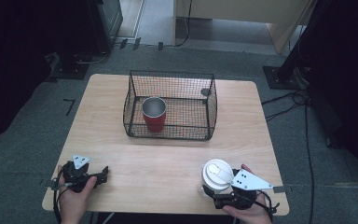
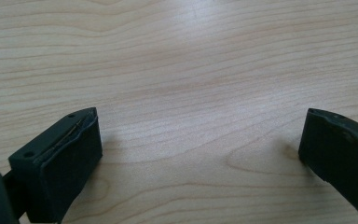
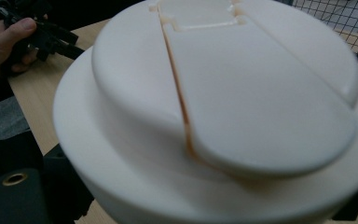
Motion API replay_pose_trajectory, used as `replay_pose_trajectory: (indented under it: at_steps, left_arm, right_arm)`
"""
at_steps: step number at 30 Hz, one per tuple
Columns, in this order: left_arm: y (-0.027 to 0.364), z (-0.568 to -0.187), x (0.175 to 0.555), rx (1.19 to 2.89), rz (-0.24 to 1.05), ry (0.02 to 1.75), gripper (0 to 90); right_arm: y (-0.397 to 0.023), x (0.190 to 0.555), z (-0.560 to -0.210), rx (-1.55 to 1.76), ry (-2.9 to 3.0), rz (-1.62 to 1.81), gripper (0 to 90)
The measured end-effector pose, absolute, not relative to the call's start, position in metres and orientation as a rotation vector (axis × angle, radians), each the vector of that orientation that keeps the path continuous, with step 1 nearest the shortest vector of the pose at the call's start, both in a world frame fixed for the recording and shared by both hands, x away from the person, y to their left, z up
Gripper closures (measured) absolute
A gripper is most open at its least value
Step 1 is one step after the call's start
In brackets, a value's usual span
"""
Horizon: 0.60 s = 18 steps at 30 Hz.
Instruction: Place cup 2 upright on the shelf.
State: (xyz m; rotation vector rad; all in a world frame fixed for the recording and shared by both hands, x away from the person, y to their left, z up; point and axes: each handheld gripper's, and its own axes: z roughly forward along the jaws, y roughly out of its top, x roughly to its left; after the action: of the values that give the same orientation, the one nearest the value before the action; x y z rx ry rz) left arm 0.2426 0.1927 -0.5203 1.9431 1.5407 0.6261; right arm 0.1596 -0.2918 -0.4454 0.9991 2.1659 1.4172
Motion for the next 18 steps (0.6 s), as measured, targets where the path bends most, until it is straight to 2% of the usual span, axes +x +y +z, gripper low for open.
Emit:
replay_pose_trajectory:
  at_steps: [18]
  left_arm:
    - [0.1927,-0.5202,0.2426,1.944,0.626,1.539,0.0]
  right_arm:
    - [-0.2908,0.1607,-0.4488,1.034,2.084,1.367,16.0]
